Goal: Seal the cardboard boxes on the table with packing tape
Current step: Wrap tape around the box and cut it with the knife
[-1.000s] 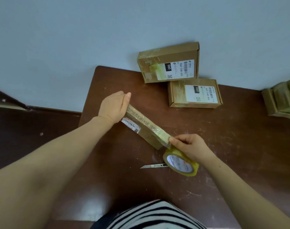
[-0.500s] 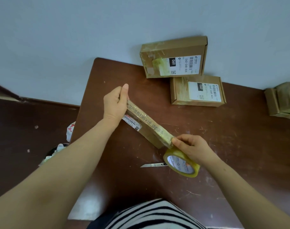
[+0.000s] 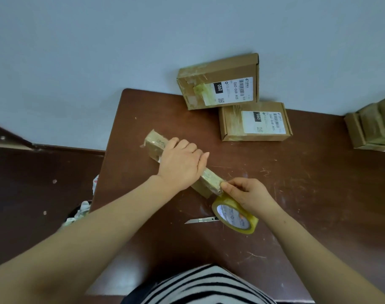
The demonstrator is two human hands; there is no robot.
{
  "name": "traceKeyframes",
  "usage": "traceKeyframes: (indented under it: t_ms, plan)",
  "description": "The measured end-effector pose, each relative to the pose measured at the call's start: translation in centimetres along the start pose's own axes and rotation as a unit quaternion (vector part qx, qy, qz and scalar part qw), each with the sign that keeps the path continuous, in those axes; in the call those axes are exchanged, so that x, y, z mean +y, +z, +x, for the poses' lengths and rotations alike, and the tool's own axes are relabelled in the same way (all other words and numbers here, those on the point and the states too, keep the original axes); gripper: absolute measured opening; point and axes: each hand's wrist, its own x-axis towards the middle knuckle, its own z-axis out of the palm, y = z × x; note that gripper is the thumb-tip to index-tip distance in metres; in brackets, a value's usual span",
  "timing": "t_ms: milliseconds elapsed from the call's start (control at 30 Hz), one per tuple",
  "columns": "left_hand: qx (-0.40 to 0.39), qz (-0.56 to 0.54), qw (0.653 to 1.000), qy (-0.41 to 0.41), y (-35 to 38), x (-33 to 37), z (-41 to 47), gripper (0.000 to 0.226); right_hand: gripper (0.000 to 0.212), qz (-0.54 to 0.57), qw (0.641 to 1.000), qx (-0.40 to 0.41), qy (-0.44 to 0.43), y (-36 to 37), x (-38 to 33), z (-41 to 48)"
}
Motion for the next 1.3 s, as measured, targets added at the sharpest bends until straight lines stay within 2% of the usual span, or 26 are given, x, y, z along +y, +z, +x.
traceKeyframes:
  t_ms: [67,133,233,367,400,533,633,733,800,867,900,933,967,1000,1033,1067,1100,1200,1300]
  plan:
    - [-0.017,-0.008,0.999,0.035,0.3,1.7,0.2,0.057,0.02,-0.006,1.0,-0.001,-0.01,-0.1,-0.1,0.0]
    - [0.011,-0.021,0.996,0.083,0.7,3.8,-0.5,0.049,0.02,-0.019,1.0,-0.005,-0.023,-0.1,-0.2,0.2]
    - [0.03,-0.013,0.997,0.077,0.9,4.4,-0.9,0.04,0.025,-0.014,1.0,0.007,-0.022,0.0,0.0,0.5]
    - [0.017,-0.059,0.992,0.107,0.1,2.9,-0.4,0.05,0.022,-0.01,1.0,-0.001,-0.021,-0.5,-0.2,0.4]
    - [0.029,-0.054,0.995,0.081,0.0,1.7,-0.3,0.051,0.021,-0.012,1.0,-0.004,-0.021,-0.6,-0.2,0.5]
    - [0.035,0.015,0.993,-0.109,-0.3,-4.4,-0.8,0.052,0.013,0.007,1.0,-0.016,-0.015,-0.2,0.0,0.5]
    - [0.08,0.0,0.989,-0.124,0.6,-4.4,-1.8,0.046,0.012,-0.005,0.999,-0.031,-0.017,0.3,0.1,0.0]
    - [0.104,-0.082,0.985,-0.115,1.1,-5.7,-1.6,0.042,0.014,0.003,1.0,-0.016,-0.015,0.3,0.0,0.0]
    - [0.115,-0.188,0.955,-0.2,1.1,-6.9,-1.4,0.034,0.013,0.003,1.0,-0.021,-0.019,0.2,0.0,0.0]
    - [0.107,-0.319,0.882,-0.331,1.3,-7.1,-1.5,0.032,0.013,0.01,1.0,-0.023,-0.015,0.4,0.1,0.0]
    - [0.089,-0.381,0.842,-0.371,1.5,-7.0,-1.5,0.033,0.014,0.009,1.0,-0.023,-0.012,0.5,0.2,0.0]
    - [0.066,-0.405,0.827,-0.384,1.4,-6.9,-1.3,0.035,0.015,0.006,1.0,-0.019,-0.011,0.5,0.3,0.1]
    - [0.036,-0.387,0.84,-0.378,1.1,-6.9,-1.1,0.037,0.016,0.003,1.0,-0.014,-0.01,0.3,0.2,0.2]
    - [0.004,-0.315,0.88,-0.356,0.7,-7.2,-0.8,0.041,0.016,-0.002,1.0,-0.011,-0.011,0.2,0.1,0.2]
    - [-0.019,-0.195,0.925,-0.326,0.3,-7.6,-0.4,0.047,0.016,-0.005,1.0,-0.01,-0.011,0.0,0.0,0.4]
    - [-0.035,-0.077,0.954,-0.289,0.0,-7.6,0.0,0.053,0.016,-0.005,1.0,-0.009,-0.011,-0.1,-0.1,0.5]
    - [-0.038,-0.015,0.971,-0.237,-0.4,-6.7,0.2,0.058,0.014,-0.003,1.0,-0.01,-0.011,-0.2,-0.1,0.6]
    - [-0.06,-0.02,0.995,-0.078,0.1,-2.5,-0.3,0.066,0.013,-0.002,1.0,-0.02,-0.01,0.0,0.0,0.7]
    - [-0.087,-0.001,0.994,-0.074,-0.2,-1.0,-0.2,0.061,0.022,-0.004,1.0,-0.004,-0.006,0.2,0.2,0.7]
